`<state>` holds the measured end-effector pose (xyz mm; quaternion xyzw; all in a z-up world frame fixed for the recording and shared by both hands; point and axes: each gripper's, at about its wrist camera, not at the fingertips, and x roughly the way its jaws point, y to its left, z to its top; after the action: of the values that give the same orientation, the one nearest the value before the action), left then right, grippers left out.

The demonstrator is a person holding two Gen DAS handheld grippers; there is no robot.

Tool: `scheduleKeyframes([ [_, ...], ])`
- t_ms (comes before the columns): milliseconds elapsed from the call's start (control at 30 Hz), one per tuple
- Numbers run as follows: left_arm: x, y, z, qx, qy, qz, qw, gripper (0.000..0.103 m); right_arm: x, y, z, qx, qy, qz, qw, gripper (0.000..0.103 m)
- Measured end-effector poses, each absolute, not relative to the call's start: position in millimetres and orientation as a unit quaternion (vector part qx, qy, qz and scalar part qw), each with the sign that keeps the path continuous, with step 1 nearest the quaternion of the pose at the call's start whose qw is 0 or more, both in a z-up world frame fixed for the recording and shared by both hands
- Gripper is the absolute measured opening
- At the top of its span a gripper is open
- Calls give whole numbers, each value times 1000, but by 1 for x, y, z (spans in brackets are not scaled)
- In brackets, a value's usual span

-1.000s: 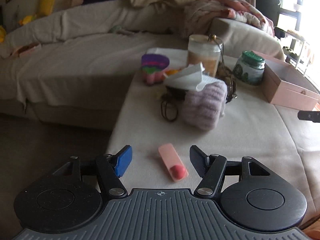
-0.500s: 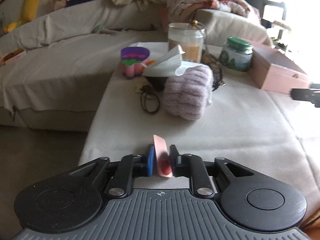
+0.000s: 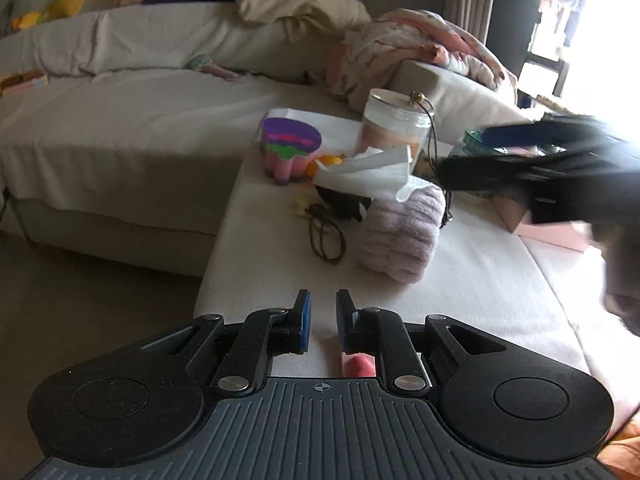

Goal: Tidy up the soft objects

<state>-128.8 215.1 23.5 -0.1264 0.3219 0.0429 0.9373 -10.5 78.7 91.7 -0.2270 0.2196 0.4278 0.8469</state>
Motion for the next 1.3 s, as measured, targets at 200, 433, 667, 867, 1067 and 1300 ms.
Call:
scheduleKeyframes([
  [200,-138,206,19,-133,340,23,931,18,5,132,77,-267,256,420,829,61],
  [433,-128,178,15,-76,340,5,937,30,7,101,78,-243,261,413,838,61],
  [667,-121,172,12,-38,352,26,935,28,10,77,79,-251,236,410,844,61],
  [867,-128,180,9,-51,340,15,939,23,5,94,76,-241,239,438,833,61],
  [1067,-128,188,10,-57,335,14,940,23,12,142,61,-294,268,415,818,7],
  [1300,-111,217,28,-85,317,3,945,23,41,130,137,-214,265,427,838,3],
])
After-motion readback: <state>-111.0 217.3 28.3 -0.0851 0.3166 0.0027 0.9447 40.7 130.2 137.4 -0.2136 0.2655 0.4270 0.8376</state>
